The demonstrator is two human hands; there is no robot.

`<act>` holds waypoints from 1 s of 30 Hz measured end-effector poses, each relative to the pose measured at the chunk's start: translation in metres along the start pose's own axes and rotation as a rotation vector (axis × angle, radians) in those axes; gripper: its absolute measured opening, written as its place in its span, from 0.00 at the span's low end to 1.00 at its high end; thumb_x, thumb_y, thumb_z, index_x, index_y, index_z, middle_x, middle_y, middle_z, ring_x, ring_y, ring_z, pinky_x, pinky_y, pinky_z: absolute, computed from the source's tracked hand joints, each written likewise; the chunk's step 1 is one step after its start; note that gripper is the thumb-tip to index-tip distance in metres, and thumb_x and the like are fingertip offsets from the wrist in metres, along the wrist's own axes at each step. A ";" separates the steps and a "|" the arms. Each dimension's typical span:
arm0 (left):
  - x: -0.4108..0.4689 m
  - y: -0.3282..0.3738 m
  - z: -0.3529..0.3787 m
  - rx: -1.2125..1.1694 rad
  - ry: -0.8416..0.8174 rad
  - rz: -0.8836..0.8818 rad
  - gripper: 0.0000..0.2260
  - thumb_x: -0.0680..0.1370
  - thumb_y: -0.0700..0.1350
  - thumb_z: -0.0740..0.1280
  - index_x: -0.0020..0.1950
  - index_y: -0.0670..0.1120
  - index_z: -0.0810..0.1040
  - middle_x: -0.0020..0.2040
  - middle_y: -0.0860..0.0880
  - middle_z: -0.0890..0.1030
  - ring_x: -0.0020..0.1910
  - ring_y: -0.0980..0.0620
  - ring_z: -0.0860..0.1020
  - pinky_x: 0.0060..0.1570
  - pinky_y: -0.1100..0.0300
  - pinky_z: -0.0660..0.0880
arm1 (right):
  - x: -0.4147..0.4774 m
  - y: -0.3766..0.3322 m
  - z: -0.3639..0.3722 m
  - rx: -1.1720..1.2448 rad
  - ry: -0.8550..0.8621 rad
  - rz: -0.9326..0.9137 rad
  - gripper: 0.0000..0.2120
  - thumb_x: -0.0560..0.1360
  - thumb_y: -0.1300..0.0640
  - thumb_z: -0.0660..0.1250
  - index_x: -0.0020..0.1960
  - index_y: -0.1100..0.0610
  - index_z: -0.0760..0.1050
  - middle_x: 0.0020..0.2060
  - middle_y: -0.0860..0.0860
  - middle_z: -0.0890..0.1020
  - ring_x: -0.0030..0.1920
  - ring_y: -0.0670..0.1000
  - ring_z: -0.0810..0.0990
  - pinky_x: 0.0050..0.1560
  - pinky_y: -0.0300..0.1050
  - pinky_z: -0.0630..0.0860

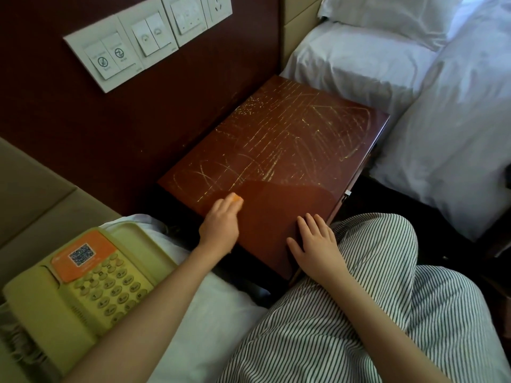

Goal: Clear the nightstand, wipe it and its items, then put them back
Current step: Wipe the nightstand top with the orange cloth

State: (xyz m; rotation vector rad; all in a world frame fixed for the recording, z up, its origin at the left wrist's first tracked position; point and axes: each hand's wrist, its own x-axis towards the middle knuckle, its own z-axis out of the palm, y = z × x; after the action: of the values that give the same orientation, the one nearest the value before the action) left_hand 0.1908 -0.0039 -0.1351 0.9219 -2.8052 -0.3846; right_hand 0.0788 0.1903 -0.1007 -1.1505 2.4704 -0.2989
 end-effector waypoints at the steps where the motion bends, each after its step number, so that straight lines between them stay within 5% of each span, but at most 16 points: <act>1: 0.007 -0.006 -0.003 0.008 0.015 -0.081 0.19 0.80 0.35 0.55 0.70 0.46 0.68 0.72 0.48 0.65 0.69 0.48 0.64 0.65 0.54 0.68 | 0.000 0.000 -0.001 0.004 -0.002 0.002 0.30 0.81 0.43 0.49 0.77 0.55 0.47 0.77 0.53 0.50 0.76 0.53 0.43 0.73 0.48 0.40; 6: 0.014 0.009 -0.011 0.014 0.040 -0.256 0.19 0.80 0.37 0.55 0.71 0.48 0.66 0.74 0.50 0.62 0.71 0.50 0.61 0.61 0.54 0.69 | -0.001 0.000 -0.002 0.014 0.001 0.004 0.30 0.81 0.43 0.49 0.77 0.56 0.48 0.77 0.53 0.50 0.76 0.54 0.43 0.74 0.49 0.41; 15: -0.020 0.028 0.009 -0.051 -0.093 0.176 0.19 0.80 0.38 0.55 0.69 0.50 0.69 0.71 0.52 0.67 0.68 0.51 0.66 0.62 0.52 0.71 | 0.001 -0.002 -0.001 0.011 0.004 -0.010 0.30 0.81 0.43 0.50 0.77 0.56 0.48 0.77 0.53 0.51 0.76 0.53 0.43 0.74 0.48 0.41; 23: 0.026 -0.003 -0.009 -0.008 0.035 -0.237 0.20 0.80 0.36 0.55 0.71 0.48 0.67 0.74 0.50 0.63 0.71 0.49 0.61 0.64 0.55 0.66 | 0.003 -0.002 -0.002 0.020 -0.016 0.002 0.29 0.81 0.43 0.49 0.77 0.56 0.47 0.77 0.53 0.50 0.76 0.53 0.42 0.74 0.48 0.40; 30: -0.009 0.034 0.011 0.017 -0.028 0.106 0.21 0.78 0.35 0.56 0.71 0.47 0.68 0.72 0.49 0.66 0.69 0.49 0.65 0.63 0.52 0.68 | 0.004 -0.004 0.000 0.010 -0.007 -0.003 0.29 0.81 0.43 0.49 0.77 0.55 0.48 0.77 0.54 0.50 0.76 0.54 0.43 0.74 0.48 0.41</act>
State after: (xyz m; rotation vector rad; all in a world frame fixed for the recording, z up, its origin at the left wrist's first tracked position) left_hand 0.1762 0.0303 -0.1362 0.7724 -2.8720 -0.3624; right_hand 0.0788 0.1844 -0.1003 -1.1497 2.4586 -0.3080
